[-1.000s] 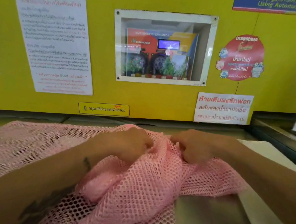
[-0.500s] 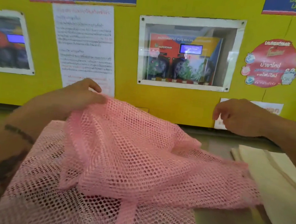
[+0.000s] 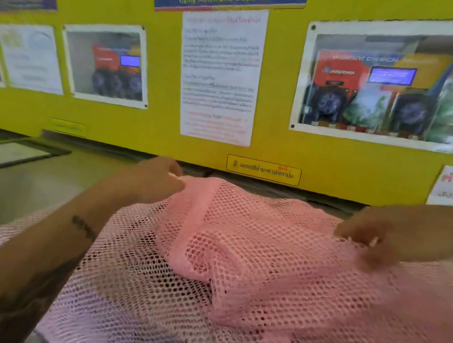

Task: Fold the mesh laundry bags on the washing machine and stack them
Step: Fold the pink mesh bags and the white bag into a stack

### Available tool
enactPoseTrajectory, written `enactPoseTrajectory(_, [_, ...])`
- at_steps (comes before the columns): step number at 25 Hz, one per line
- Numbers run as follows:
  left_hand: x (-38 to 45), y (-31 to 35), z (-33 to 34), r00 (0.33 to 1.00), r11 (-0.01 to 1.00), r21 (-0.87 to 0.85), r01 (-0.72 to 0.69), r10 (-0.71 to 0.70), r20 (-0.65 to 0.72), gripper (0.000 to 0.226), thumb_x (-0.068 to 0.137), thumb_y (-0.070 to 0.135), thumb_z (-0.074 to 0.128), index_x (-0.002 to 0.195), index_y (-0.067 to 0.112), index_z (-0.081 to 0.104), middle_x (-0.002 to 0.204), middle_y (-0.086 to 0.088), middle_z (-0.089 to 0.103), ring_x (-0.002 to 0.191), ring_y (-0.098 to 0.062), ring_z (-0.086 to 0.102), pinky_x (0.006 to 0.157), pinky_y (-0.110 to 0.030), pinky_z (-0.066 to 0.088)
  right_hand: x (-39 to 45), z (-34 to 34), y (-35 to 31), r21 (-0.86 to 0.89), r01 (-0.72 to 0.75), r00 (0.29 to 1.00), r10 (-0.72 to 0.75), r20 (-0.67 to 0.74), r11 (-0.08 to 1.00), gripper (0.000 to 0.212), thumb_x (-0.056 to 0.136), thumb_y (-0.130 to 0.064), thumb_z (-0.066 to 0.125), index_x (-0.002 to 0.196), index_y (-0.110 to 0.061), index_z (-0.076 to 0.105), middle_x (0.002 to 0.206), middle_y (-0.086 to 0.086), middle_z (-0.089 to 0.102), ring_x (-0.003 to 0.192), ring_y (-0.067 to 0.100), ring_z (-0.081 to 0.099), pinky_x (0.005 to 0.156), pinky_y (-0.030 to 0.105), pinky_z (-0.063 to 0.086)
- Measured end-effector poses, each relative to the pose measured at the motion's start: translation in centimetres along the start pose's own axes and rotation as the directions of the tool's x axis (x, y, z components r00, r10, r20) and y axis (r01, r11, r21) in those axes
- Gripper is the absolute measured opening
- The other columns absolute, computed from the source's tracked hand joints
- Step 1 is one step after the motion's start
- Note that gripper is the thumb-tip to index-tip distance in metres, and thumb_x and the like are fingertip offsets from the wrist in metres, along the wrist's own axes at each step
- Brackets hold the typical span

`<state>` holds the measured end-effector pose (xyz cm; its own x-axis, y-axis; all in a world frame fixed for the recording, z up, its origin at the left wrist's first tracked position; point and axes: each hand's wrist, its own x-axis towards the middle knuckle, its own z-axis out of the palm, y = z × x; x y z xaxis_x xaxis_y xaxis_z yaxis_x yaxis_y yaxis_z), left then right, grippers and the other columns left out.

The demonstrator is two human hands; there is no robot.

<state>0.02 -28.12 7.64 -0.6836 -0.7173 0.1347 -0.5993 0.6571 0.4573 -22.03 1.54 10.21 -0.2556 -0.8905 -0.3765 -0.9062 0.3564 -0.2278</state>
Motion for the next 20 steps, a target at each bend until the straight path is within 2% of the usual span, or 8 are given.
enactPoseTrajectory(3, [-0.7,-1.6,0.6,0.988,0.985,0.165,0.049,-0.072,0.137,0.044,0.087,0.053,0.054,0.098,0.013,0.07,0.101,-0.004,0.07,0.084,-0.018,0.063,0.083,-0.033,0.049,-1.2,-3.7,2.6,0.276,-0.092,0.993,0.11,-0.05,0.957,0.029,0.075,-0.042,0.079,0.103,-0.045,0.071,0.091,0.008,0.076,0.081,0.029,0.074,0.076,0.046,0.059])
enactPoseTrajectory(6, [-1.7,-1.1,1.5,0.974,0.994,-0.05,-0.099,0.107,0.202,0.026,0.09,0.043,0.057,0.081,0.02,0.064,0.087,0.007,0.065,0.08,-0.014,0.058,0.072,-0.029,0.041,1.4,-5.8,0.7,0.351,-0.013,0.964,0.105,-0.243,0.936,0.043,0.069,-0.048,0.08,0.109,-0.037,0.069,0.086,0.007,0.074,0.078,0.025,0.072,0.068,0.038,0.058])
enactPoseTrajectory(7, [-1.9,-0.8,1.7,0.965,0.972,-0.19,-0.138,0.175,0.198,0.013,0.092,0.03,0.057,0.09,0.024,0.068,0.092,0.011,0.069,0.086,-0.011,0.063,0.075,-0.029,0.043,3.3,-6.1,-1.0,0.24,0.048,0.938,0.039,-0.344,0.97,0.031,0.082,-0.039,0.073,0.113,-0.034,0.067,0.089,0.003,0.073,0.082,0.022,0.071,0.075,0.038,0.057])
enactPoseTrajectory(10, [-2.7,-0.1,1.6,0.937,0.832,-0.507,-0.224,0.328,0.123,0.048,0.095,0.007,0.048,0.124,0.042,0.06,0.117,0.017,0.07,0.108,-0.006,0.065,0.095,-0.033,0.048,9.4,-6.3,-8.5,0.133,0.197,0.859,-0.106,-0.5,0.971,0.026,0.094,-0.015,0.055,0.114,-0.028,0.065,0.101,-0.005,0.067,0.098,0.019,0.065,0.086,0.039,0.052])
enactPoseTrajectory(13, [-2.9,-0.6,1.0,0.91,0.745,-0.602,-0.286,0.408,0.073,0.054,0.097,0.004,0.044,0.132,0.044,0.051,0.126,0.011,0.066,0.116,-0.013,0.062,0.099,-0.04,0.049,15.8,-6.5,-12.8,0.355,0.277,0.872,-0.079,-0.484,0.893,0.026,0.091,-0.011,0.057,0.11,-0.023,0.07,0.114,0.004,0.068,0.109,0.022,0.063,0.091,0.041,0.053])
enactPoseTrajectory(16, [-2.6,-2.2,-0.1,0.882,0.744,-0.588,-0.317,0.458,0.105,0.062,0.091,0.01,0.056,0.136,0.051,0.044,0.136,0.016,0.057,0.124,-0.009,0.054,0.103,-0.041,0.045,19.8,-5.8,-14.6,0.315,0.212,0.957,-0.13,-0.26,0.925,0.022,0.092,-0.026,0.058,0.108,-0.024,0.072,0.113,0.001,0.071,0.106,0.022,0.067,0.087,0.038,0.056])
enactPoseTrajectory(18, [-2.5,-3.4,-1.1,0.881,0.774,-0.542,-0.327,0.457,0.121,0.059,0.089,0.013,0.062,0.131,0.051,0.048,0.13,0.021,0.058,0.119,-0.001,0.054,0.1,-0.033,0.048,21.2,-4.9,-15.0,0.213,0.132,0.986,-0.106,-0.127,0.968,0.029,0.09,-0.033,0.061,0.112,-0.016,0.068,0.115,0.005,0.069,0.108,0.027,0.066,0.087,0.038,0.054])
enactPoseTrajectory(20, [-2.7,-4.6,-2.4,0.899,0.81,-0.502,-0.303,0.417,0.131,0.056,0.091,0.016,0.062,0.129,0.055,0.048,0.128,0.028,0.054,0.115,0.008,0.049,0.089,-0.016,0.045,22.1,-4.1,-15.2,-0.073,0.054,0.989,-0.063,-0.131,0.996,0.025,0.094,-0.022,0.053,0.112,-0.009,0.064,0.116,0.011,0.067,0.103,0.025,0.063,0.079,0.035,0.047])
